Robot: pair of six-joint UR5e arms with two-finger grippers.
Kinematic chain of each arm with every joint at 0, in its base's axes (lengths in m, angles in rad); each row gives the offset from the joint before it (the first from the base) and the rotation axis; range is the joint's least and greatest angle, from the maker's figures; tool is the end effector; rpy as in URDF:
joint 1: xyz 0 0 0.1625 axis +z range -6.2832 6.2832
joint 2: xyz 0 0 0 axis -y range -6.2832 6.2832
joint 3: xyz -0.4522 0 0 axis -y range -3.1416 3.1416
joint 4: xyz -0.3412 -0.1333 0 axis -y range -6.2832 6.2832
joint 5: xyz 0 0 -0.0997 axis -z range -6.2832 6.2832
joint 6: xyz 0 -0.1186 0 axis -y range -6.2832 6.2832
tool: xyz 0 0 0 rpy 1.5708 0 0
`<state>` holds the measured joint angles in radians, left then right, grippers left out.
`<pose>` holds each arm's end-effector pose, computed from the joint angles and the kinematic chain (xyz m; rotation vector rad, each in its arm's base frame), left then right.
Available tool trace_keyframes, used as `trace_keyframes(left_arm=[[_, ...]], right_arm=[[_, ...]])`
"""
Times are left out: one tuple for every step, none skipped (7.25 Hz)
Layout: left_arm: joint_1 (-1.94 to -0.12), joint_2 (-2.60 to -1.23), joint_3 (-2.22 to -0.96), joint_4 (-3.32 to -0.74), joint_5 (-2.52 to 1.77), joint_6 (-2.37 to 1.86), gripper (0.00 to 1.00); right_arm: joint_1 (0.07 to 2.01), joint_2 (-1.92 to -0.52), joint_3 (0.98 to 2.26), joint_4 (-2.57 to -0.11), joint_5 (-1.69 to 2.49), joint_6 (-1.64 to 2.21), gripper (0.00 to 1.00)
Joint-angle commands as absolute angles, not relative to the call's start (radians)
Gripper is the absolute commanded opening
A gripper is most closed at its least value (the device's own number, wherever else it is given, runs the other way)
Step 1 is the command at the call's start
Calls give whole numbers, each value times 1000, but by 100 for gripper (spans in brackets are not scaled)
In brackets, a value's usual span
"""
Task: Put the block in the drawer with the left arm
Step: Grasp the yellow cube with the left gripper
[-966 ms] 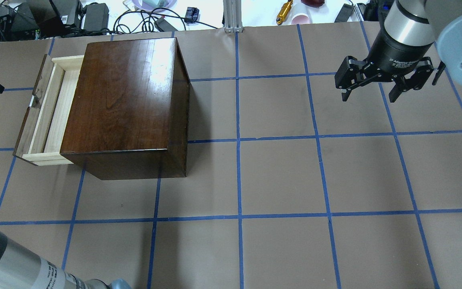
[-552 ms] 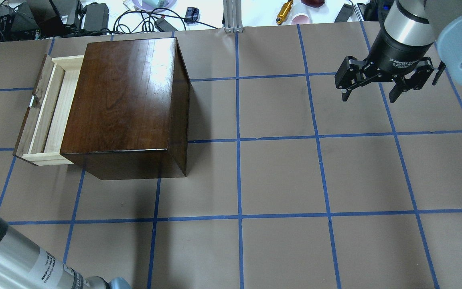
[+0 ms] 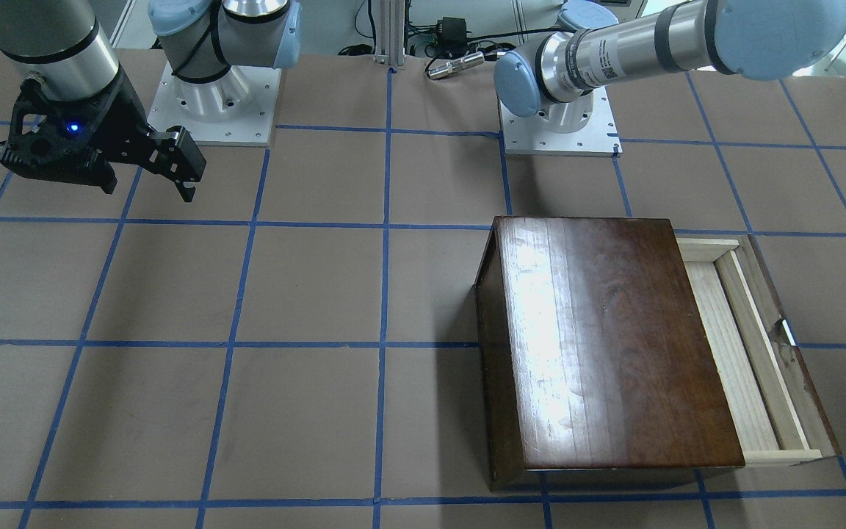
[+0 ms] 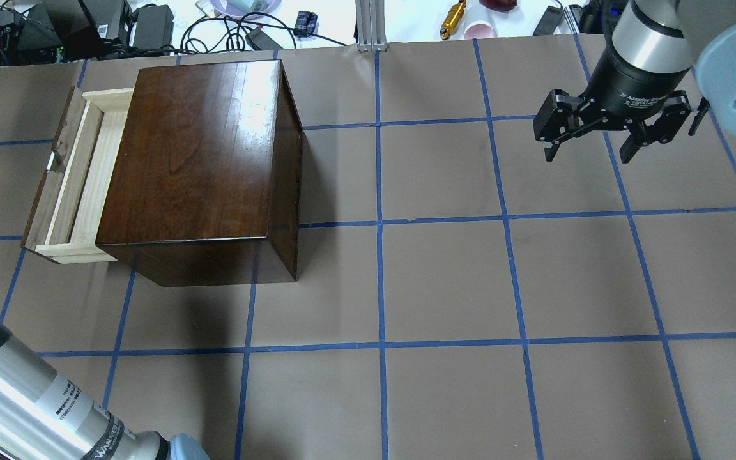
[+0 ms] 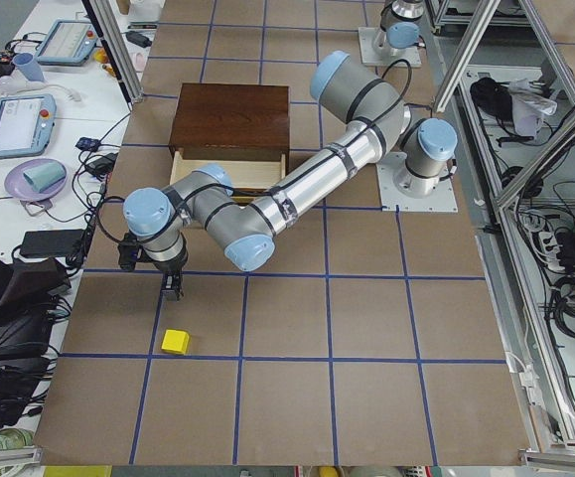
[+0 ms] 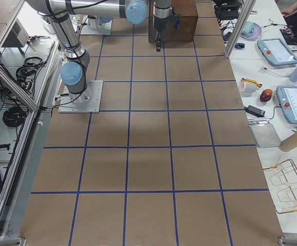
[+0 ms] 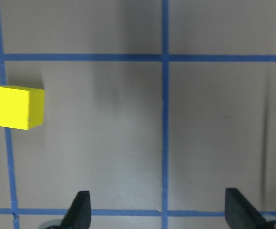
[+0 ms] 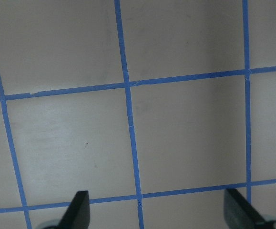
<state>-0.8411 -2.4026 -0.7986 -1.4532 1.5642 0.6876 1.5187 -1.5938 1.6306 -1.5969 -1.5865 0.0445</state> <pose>0.4209 -0.6717 0.3341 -0.0651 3.1073 -0.0751 0.1089 -0.4353 0.4824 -0.1508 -3.1222 -0.0168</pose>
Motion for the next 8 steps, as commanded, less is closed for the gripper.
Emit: trace_keyframes(left_arm=[[-827,-2506,-686,-1445,1586,684,100],[-806,-2538,-661,-1443,1586,696,100],[-778,-2562,-644,-1421,1586,737,100],[-773,-2594,-641,-1386,1585,767,100],[-772,-2614,-640,-1364,1583,791,100],[-769,-2637,-638,-1323,1577,822,100],[-769,-2655,-637,-1284,1575,836,100],[-769,-2667,-635,-1261,1574,863,100]], right_arm=[[1519,-1594,1631,-1597,-1586,44,100],[1519,-1594,1631,-1597,-1586,44,100],[1519,-1594,1631,-1597,-1586,44,100],[1519,-1594,1631,-1597,-1586,44,100],[1519,-1594,1631,-1597,-1586,44,100],[1519,-1594,1631,-1597,-1586,44,100],[1519,-1594,1631,-1597,-1586,44,100],[1519,-1594,1631,-1597,-1586,44,100]])
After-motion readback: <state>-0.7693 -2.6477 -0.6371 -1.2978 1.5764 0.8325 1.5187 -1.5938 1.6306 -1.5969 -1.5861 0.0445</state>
